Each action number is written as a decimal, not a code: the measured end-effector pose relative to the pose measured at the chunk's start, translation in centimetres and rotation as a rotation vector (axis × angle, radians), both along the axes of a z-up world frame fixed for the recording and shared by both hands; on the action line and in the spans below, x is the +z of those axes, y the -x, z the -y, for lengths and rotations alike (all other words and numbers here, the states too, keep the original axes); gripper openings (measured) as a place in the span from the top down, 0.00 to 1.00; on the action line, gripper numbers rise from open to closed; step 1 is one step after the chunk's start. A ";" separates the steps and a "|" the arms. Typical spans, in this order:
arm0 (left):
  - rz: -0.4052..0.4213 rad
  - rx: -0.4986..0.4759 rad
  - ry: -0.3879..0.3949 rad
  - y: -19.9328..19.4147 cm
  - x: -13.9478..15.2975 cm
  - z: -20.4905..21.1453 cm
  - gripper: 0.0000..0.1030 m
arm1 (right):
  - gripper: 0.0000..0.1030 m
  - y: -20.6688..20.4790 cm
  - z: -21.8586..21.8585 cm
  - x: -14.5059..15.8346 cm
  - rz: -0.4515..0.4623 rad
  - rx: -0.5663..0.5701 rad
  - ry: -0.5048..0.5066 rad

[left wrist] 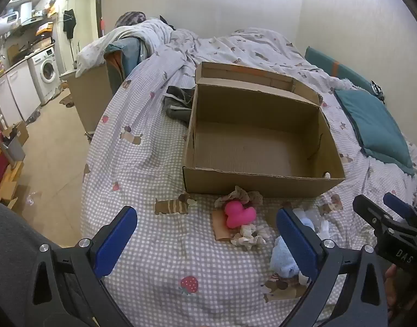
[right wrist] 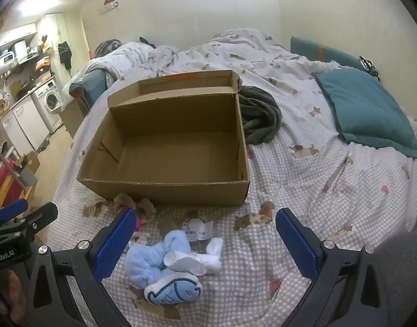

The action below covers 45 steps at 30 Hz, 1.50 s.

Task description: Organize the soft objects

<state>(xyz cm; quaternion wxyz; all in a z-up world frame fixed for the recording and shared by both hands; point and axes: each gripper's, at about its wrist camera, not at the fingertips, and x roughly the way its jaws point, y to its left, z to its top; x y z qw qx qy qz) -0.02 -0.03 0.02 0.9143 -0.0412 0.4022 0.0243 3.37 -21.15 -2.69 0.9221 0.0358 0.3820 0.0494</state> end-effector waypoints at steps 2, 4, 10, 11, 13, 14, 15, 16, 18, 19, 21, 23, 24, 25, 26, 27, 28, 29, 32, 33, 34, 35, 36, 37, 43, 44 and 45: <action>0.000 0.002 0.004 0.0 0.0 0.0 0.01 | 0.00 -0.1 -0.1 0.0 -0.002 0.000 -0.002; -0.002 0.004 0.008 0.0 -0.1 0.0 0.01 | 0.00 -0.1 -0.2 0.0 0.000 0.002 0.001; -0.004 0.004 0.006 -0.1 -0.3 -0.3 0.01 | 0.00 0.1 0.3 0.0 0.005 0.001 0.005; -0.003 0.004 0.007 -0.1 -0.4 -0.4 0.01 | 0.00 -0.3 -0.5 -0.2 -0.005 -0.001 0.014; -0.004 0.005 0.003 -0.2 -0.3 -0.4 0.01 | 0.00 -0.2 -0.4 -0.1 -0.006 -0.003 0.013; -0.005 0.004 0.004 -0.2 -0.4 -0.5 0.01 | 0.00 -0.2 -0.3 -0.1 -0.007 -0.004 0.012; -0.005 0.005 0.006 -0.2 -0.2 -0.4 0.01 | 0.00 -0.1 -0.3 -0.1 -0.007 -0.004 0.012; -0.005 0.004 0.006 -0.2 -0.2 -0.5 0.01 | 0.00 -0.1 -0.2 -0.1 -0.006 0.000 0.013; -0.004 0.005 0.004 -0.2 -0.3 -0.5 0.01 | 0.00 -0.1 0.0 -0.1 -0.007 0.000 0.012; -0.004 0.006 0.004 -0.1 -0.2 -0.4 0.01 | 0.00 0.0 0.0 -0.1 -0.006 0.000 0.012; -0.006 0.007 0.001 -0.1 -0.1 -0.5 0.01 | 0.00 -0.1 0.0 -0.1 -0.006 0.000 0.012; -0.006 0.006 0.000 -0.1 -0.1 -0.6 0.01 | 0.00 -0.1 0.0 -0.1 -0.008 -0.001 0.012; -0.006 0.007 -0.001 -0.1 -0.1 -0.6 0.01 | 0.00 -0.1 0.0 -0.1 -0.008 -0.001 0.012; -0.006 0.007 -0.002 -0.1 -0.1 -0.6 0.01 | 0.00 -0.1 0.0 -0.1 -0.009 -0.001 0.011; -0.006 0.007 -0.002 -0.1 -0.1 -0.6 0.01 | 0.00 -0.1 0.0 -0.1 -0.009 -0.001 0.011; -0.006 0.007 -0.001 -0.1 -0.1 -0.6 0.01 | 0.00 -0.1 0.0 -0.1 -0.009 -0.001 0.012; -0.006 0.007 -0.002 -0.1 -0.1 -0.6 0.01 | 0.00 -0.1 0.0 -0.1 -0.009 -0.001 0.012; -0.006 0.006 -0.003 -0.1 -0.1 -0.6 0.01 | 0.00 -0.1 0.0 -0.1 -0.009 -0.001 0.012; -0.007 0.006 -0.005 -0.1 -0.1 -0.5 0.01 | 0.00 -0.4 0.0 0.4 -0.009 0.001 0.012; -0.006 0.006 -0.004 -0.1 -0.1 -0.5 0.01 | 0.00 -0.4 0.0 0.5 -0.008 0.003 0.012; -0.005 0.008 -0.006 -0.1 -0.3 -0.5 0.01 | 0.00 -0.2 0.0 0.2 -0.007 0.004 0.013; -0.005 0.009 -0.007 -0.1 -0.3 -0.5 0.01 | 0.00 0.0 0.0 -0.2 -0.006 0.005 0.014; -0.005 0.009 -0.007 -0.1 -0.3 -0.5 0.01 | 0.00 0.0 -0.1 -0.2 -0.005 0.006 0.015; -0.006 0.010 -0.007 -0.1 -0.3 -0.5 0.01 | 0.00 -0.1 -0.1 -0.2 -0.006 0.006 0.014; -0.006 0.008 -0.007 -0.1 -0.3 -0.5 0.01 | 0.00 -0.1 -0.1 -0.1 -0.007 0.005 0.015; -0.006 0.008 -0.008 -0.1 -0.3 -0.5 0.01 | 0.00 -0.1 -0.1 -0.1 -0.007 0.006 0.014; -0.006 0.008 -0.008 -0.1 -0.3 -0.5 0.01 | 0.00 -0.1 0.0 0.0 -0.007 0.006 0.015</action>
